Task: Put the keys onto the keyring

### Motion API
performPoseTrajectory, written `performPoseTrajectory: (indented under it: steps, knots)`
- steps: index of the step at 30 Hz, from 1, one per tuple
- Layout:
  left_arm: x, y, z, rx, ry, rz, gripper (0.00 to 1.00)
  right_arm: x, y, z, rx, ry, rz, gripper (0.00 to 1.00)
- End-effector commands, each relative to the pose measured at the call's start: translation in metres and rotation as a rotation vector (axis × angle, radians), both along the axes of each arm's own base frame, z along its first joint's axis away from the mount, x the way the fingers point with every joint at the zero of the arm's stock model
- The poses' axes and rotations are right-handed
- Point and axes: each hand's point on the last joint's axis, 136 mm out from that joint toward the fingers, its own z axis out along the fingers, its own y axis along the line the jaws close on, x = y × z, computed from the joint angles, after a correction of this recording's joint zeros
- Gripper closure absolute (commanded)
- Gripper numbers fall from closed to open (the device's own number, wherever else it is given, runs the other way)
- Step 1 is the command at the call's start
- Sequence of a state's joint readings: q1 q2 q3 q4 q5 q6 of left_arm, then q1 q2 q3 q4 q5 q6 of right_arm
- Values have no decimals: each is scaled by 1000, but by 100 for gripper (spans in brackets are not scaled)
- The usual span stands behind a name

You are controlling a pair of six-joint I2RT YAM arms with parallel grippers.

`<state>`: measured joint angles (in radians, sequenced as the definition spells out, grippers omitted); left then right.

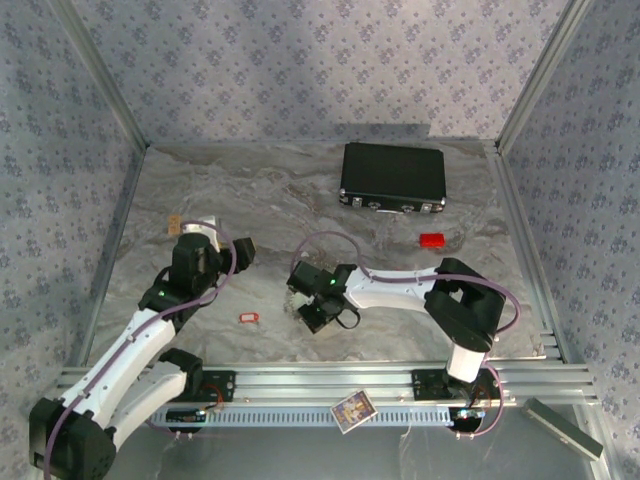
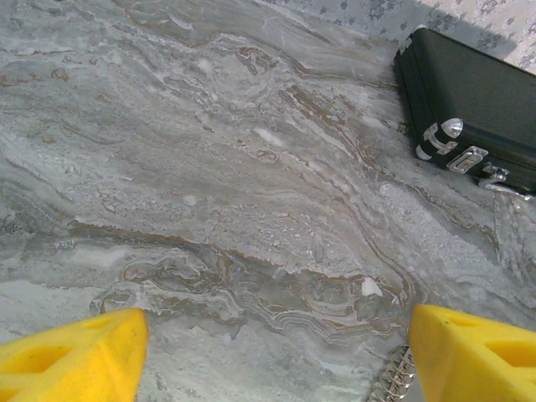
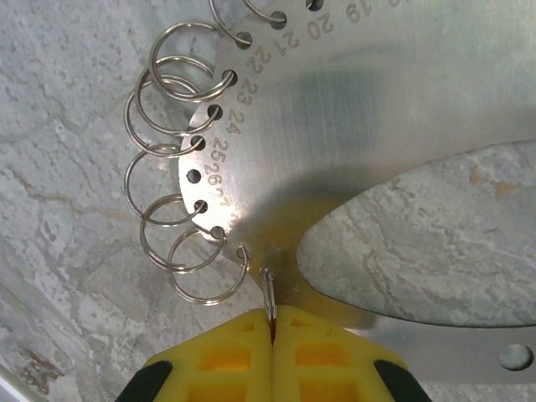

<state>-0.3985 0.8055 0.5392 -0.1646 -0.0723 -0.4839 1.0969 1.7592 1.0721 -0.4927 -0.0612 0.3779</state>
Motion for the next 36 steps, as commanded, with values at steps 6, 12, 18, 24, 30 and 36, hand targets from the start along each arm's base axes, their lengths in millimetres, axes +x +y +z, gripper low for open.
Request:
performPoseTrajectory:
  steps: [6,12,18,24,30,36]
  knots:
    - [3,2,1,8,-5,10,19,-1,1,-4,-31,12,23,97]
    - [2,3,-1,10,-1,10,19,2,6,-5,-17,18,16,89]
    - [2,4,-1,11,-2,13,19,4,9,-5,-5,24,9,85]
    - [1,4,0,11,-3,13,19,8,11,-3,5,17,2,84]
    - [2,4,1,9,-5,14,19,11,12,0,14,12,-4,84]
    - [2,4,0,9,-3,14,19,13,14,0,17,13,-7,85]
